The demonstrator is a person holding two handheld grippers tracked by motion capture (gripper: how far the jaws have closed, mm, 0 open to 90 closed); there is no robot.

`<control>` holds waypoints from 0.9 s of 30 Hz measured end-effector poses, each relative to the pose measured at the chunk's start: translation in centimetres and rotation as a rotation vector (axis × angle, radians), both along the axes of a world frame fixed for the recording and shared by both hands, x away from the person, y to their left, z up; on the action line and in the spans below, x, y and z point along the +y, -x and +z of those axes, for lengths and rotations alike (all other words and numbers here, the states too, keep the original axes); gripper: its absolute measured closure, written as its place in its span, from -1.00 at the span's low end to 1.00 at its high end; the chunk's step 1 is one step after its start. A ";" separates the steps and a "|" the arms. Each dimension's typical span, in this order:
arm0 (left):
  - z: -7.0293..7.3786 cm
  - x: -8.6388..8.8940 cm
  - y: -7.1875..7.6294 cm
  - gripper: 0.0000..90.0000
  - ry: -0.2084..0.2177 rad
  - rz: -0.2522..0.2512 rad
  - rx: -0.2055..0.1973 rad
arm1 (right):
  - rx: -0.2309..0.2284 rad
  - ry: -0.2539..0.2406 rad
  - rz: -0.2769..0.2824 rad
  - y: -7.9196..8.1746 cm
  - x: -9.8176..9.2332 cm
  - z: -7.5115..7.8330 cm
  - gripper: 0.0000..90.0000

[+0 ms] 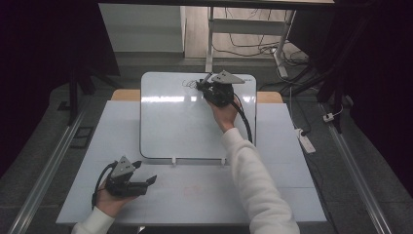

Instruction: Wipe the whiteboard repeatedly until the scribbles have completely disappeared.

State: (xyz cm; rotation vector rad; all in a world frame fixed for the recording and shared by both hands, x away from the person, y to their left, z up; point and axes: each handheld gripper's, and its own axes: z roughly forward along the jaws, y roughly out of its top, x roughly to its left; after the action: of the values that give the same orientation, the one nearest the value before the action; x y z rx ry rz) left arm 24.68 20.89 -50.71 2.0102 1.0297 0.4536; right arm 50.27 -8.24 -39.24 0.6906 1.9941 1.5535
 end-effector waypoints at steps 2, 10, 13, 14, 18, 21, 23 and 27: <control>0.0 0.0 0.1 -0.50 -0.001 0.002 -0.003 | 0.024 -0.071 -0.041 -0.6 -1.1 0.3 0.73; 0.0 0.1 0.0 -0.50 0.004 0.003 0.000 | 0.016 -0.025 0.023 0.1 1.2 -0.5 0.73; 0.0 0.1 0.1 -0.50 0.003 0.002 -0.003 | 0.016 -0.096 -0.052 -0.8 0.3 0.2 0.73; 0.0 0.1 0.1 -0.50 0.003 0.003 -0.002 | 0.016 -0.104 -0.062 -1.0 0.1 0.3 0.73; 0.0 0.3 0.0 -0.50 0.009 0.006 -0.001 | 0.011 -0.067 -0.016 -0.7 1.1 0.1 0.73; 0.0 0.2 0.0 -0.50 0.006 0.004 0.002 | 0.014 -0.038 0.020 -0.7 1.2 0.1 0.73; 0.0 0.2 0.1 -0.50 0.005 0.004 0.000 | 0.007 -0.088 -0.048 -1.1 0.1 0.6 0.73; 0.0 0.1 0.0 -0.50 0.005 0.006 0.001 | 0.027 -0.075 -0.013 -0.8 0.6 0.1 0.73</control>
State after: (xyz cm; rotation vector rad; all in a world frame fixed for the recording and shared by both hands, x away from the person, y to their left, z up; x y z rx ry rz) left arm 24.67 21.03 -50.71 2.0036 1.0360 0.4528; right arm 51.02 -7.67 -39.10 0.7565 1.9552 1.6258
